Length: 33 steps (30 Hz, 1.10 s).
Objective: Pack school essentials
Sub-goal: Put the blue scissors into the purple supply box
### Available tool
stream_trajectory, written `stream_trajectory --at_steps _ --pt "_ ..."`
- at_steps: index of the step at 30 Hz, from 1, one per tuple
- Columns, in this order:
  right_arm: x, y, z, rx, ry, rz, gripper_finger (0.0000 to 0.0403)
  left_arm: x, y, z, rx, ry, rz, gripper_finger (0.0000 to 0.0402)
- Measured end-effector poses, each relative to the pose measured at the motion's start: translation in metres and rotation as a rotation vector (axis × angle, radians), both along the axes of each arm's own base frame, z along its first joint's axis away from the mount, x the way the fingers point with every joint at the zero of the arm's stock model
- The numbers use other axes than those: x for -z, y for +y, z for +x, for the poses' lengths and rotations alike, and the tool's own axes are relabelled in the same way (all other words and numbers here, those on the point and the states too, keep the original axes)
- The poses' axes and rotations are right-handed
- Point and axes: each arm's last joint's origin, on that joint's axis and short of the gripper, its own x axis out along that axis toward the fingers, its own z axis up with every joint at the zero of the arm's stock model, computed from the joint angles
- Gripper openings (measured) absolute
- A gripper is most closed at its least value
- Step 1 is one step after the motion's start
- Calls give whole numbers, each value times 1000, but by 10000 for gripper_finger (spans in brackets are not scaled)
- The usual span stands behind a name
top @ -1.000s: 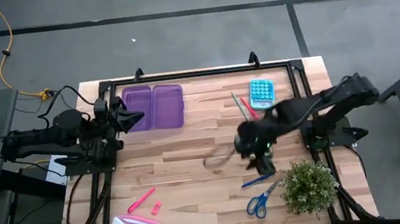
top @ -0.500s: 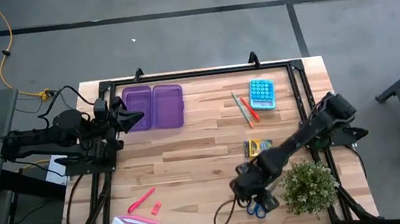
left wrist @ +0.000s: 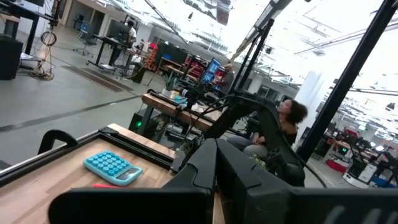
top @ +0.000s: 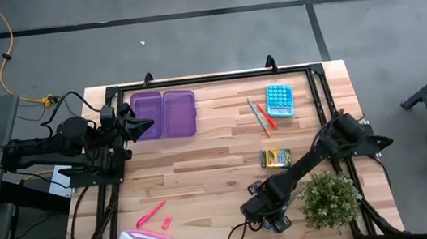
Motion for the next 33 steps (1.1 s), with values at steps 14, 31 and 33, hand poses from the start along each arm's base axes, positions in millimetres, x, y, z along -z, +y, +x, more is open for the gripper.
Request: stream_trajectory --at_steps 14,31,33 --pt "7 22 -10 -67 -97 -94 151 0 0 0 1 -2 -8 0" --pt "24 24 -25 -16 -118 -171 143 0 0 0 1 -3 -10 0" --pt "24 23 -24 -13 -116 -173 128 0 0 0 0 -2 -10 0"
